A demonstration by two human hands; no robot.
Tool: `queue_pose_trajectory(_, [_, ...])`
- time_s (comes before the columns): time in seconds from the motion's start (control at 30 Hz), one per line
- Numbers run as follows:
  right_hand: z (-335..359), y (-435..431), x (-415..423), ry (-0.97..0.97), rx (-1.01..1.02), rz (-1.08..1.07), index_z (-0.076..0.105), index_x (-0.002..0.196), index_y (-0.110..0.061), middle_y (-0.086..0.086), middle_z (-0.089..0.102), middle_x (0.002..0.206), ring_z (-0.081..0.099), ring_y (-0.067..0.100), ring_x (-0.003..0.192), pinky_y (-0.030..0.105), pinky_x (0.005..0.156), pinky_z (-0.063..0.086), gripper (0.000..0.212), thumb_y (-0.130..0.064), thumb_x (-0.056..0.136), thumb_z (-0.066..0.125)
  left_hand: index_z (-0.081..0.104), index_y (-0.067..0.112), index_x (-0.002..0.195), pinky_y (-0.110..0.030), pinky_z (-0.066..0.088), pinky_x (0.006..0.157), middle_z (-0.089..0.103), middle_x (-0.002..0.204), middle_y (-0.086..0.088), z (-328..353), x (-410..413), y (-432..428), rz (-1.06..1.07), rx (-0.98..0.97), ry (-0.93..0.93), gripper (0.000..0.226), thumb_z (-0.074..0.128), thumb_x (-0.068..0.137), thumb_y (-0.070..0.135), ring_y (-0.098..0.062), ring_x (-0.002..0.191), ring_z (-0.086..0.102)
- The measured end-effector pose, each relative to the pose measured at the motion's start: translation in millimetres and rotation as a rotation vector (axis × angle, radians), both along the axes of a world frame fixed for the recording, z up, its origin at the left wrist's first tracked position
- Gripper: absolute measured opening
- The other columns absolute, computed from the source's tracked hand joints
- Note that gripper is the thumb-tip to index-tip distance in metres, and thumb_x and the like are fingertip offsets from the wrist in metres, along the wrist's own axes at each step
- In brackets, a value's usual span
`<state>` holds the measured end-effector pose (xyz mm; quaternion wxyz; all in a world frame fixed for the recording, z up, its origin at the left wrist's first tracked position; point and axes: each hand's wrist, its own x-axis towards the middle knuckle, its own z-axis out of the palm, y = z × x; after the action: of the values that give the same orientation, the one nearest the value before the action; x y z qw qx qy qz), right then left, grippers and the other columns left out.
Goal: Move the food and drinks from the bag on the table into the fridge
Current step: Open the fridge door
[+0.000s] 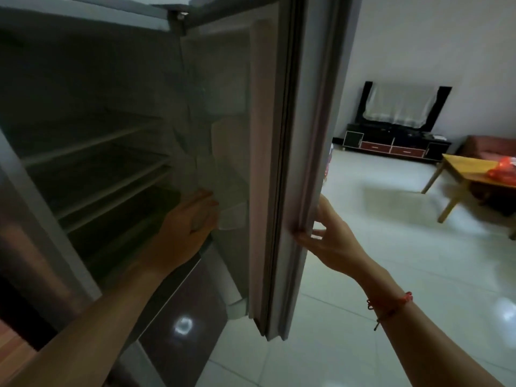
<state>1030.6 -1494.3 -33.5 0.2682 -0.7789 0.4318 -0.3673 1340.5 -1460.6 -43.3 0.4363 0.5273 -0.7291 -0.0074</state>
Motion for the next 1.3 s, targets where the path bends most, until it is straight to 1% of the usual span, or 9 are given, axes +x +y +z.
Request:
queue_pose_trajectory(0.17, [-1.2, -12.7, -26.9, -0.044, -0.040, -0.187, 0.029, 0.153, -0.029, 0.000, 0.064, 0.128, 0.061, 0.018, 0.119, 0.031, 0.085, 0.061, 0.078, -0.009, 0.091, 0.072, 0.056, 0.018, 0.136, -0.024, 0.031, 0.114, 0.049, 0.144, 0.003, -7.4, -16.1, -21.5, -0.103, -0.026, -0.190, 0.054, 0.040, 0.098, 0.053, -0.007, 0.140, 0.037])
queue_pose_trajectory(0.3, [-2.1, -18.4, -43.0, -0.089, -0.051, -0.311, 0.023, 0.157, -0.032, 0.006, 0.063, 0.130, 0.062, 0.021, 0.120, 0.034, 0.085, 0.062, 0.086, -0.008, 0.091, 0.072, 0.055, 0.014, 0.136, -0.037, 0.037, 0.111, 0.049, 0.145, -0.006, -9.5, -35.5, -39.7, -0.164, -0.056, -0.195, 0.056, 0.037, 0.099, 0.052, -0.020, 0.139, 0.041])
queue_pose_trajectory(0.4, [-2.6, -17.7, -48.9, -0.127, -0.028, -0.419, 0.019, 0.160, -0.028, 0.010, 0.051, 0.144, 0.054, 0.021, 0.128, 0.042, 0.097, 0.056, 0.090, -0.013, 0.090, 0.074, 0.054, 0.018, 0.137, -0.048, 0.040, 0.109, 0.047, 0.146, -0.009, -10.2, -42.8, -54.1, -0.189, -0.062, -0.263, 0.052, 0.037, 0.100, 0.051, -0.028, 0.140, 0.039])
queue_pose_trajectory(0.53, [-4.6, -14.8, -51.8, -0.107, -0.193, -0.553, 0.028, 0.157, -0.019, 0.011, 0.049, 0.142, 0.050, 0.013, 0.120, 0.039, 0.101, 0.053, 0.087, -0.012, 0.086, 0.077, 0.044, 0.026, 0.145, -0.049, 0.042, 0.107, 0.043, 0.148, -0.005, -11.1, -54.4, -69.7, -0.209, -0.074, -0.369, 0.053, 0.033, 0.100, 0.053, -0.028, 0.141, 0.034])
queue_pose_trajectory(0.7, [3.4, -23.9, -44.1, -0.052, -0.145, -0.421, 0.022, 0.159, -0.019, 0.012, 0.050, 0.145, 0.051, 0.023, 0.131, 0.044, 0.106, 0.051, 0.085, -0.013, 0.090, 0.071, 0.049, 0.022, 0.143, -0.049, 0.046, 0.101, 0.050, 0.139, -0.012, -5.2, -73.2, -91.1, -0.215, -0.122, -0.437, 0.052, 0.047, 0.095, 0.040, -0.034, 0.132, 0.041])
queue_pose_trajectory(0.8, [8.2, -34.3, -42.0, -0.015, -0.071, -0.381, 0.011, 0.162, -0.021, 0.009, 0.037, 0.157, 0.041, 0.021, 0.141, 0.020, 0.109, 0.037, 0.089, -0.020, 0.094, 0.068, 0.051, 0.022, 0.143, -0.045, 0.044, 0.102, 0.051, 0.136, -0.012, -1.6, -85.8, -101.6, -0.204, -0.113, -0.450, 0.053, 0.047, 0.092, 0.035, -0.035, 0.129, 0.043])
queue_pose_trajectory(0.87, [10.8, -42.4, -43.3, -0.012, -0.040, -0.394, 0.007, 0.162, -0.018, 0.008, 0.031, 0.161, 0.037, 0.021, 0.144, 0.014, 0.106, 0.029, 0.090, -0.022, 0.095, 0.066, 0.052, 0.021, 0.142, -0.046, 0.045, 0.102, 0.052, 0.134, -0.013, 0.3, -93.4, -110.2, -0.203, -0.123, -0.465, 0.053, 0.051, 0.091, 0.032, -0.037, 0.125, 0.047])
queue_pose_trajectory(1.1, [13.4, -79.4, -51.4, -0.056, 0.038, -0.409, -0.001, 0.162, -0.014, 0.005, 0.007, 0.169, 0.012, 0.020, 0.155, 0.025, 0.117, 0.018, 0.087, -0.024, 0.099, 0.058, 0.045, 0.018, 0.146, -0.043, 0.041, 0.107, 0.046, 0.142, -0.013, 0.2, -107.8, -136.9, -0.235, -0.104, -0.514, 0.063, 0.058, 0.085, 0.025, -0.034, 0.131, 0.041])
queue_pose_trajectory(1.3, [13.3, -124.1, -63.4, -0.078, 0.057, -0.453, -0.003, 0.162, -0.017, 0.005, 0.004, 0.170, 0.011, 0.023, 0.155, 0.037, 0.122, 0.020, 0.091, -0.028, 0.098, 0.060, 0.046, 0.021, 0.145, -0.058, 0.038, 0.106, 0.047, 0.143, -0.014, 0.0, -117.2, -162.8, -0.144, -0.117, -0.611, 0.062, 0.046, 0.085, 0.035, -0.041, 0.129, 0.043])
